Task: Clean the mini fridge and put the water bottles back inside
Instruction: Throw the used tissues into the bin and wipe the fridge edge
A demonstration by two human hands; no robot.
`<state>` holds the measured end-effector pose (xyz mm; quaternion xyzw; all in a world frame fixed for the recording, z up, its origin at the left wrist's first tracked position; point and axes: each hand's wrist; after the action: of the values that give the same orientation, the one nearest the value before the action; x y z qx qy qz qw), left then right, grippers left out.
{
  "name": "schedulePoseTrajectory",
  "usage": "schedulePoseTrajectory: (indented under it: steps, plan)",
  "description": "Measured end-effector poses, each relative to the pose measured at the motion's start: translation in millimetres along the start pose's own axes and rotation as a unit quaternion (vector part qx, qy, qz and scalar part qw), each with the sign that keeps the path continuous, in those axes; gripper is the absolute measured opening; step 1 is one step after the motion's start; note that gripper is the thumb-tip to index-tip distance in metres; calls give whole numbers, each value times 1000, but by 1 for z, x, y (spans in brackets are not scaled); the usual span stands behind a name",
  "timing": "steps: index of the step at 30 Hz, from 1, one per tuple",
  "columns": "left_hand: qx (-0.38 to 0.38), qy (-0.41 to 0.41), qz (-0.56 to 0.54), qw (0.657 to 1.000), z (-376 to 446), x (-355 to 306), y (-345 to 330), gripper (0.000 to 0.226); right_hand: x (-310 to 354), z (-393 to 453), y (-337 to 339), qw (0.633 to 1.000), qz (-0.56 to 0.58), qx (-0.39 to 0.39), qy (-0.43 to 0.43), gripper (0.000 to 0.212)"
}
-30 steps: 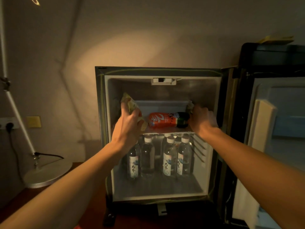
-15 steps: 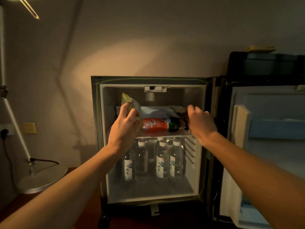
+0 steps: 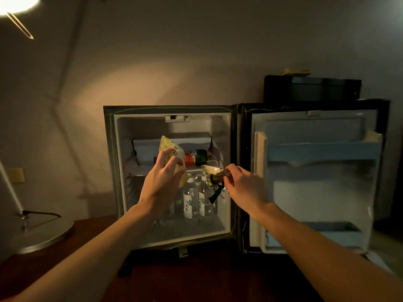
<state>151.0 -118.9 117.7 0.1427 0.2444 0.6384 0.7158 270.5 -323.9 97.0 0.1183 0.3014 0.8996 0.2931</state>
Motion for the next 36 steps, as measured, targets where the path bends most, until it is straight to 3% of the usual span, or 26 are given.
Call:
schedulePoseTrajectory:
  steps: [9,18,22,27,32,36]
  plan:
    - [71,-109,-80,988,-64,-66,-43,22,-28,-103,30,999,0,21,-24,14]
    - [171,-171,-199,950,-104,-163,-107,32,-89,-207,86,995,-48,6,-87,13]
    - [212,-181,-229,933,-119,-212,-136,43,-122,-259,112,986,-63,12,-157,13]
    - [276,-175,-255,910,-141,-279,-180,42,-169,-333,139,958,-83,83,-260,13]
    - [343,-214,-288,868,-173,-345,-238,29,-211,-411,160,930,-101,118,-334,8]
    - [370,-268,-287,842,-203,-396,-282,33,-240,-470,171,908,-115,129,-382,8]
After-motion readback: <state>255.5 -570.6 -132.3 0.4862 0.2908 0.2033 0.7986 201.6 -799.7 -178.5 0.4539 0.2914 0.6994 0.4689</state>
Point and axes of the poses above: each hand's wrist, its own z-axis towards the middle knuckle, its own y-axis out of the back of the hand, x = y × z, and after that the axes turned 2 degrees about x, right-handed
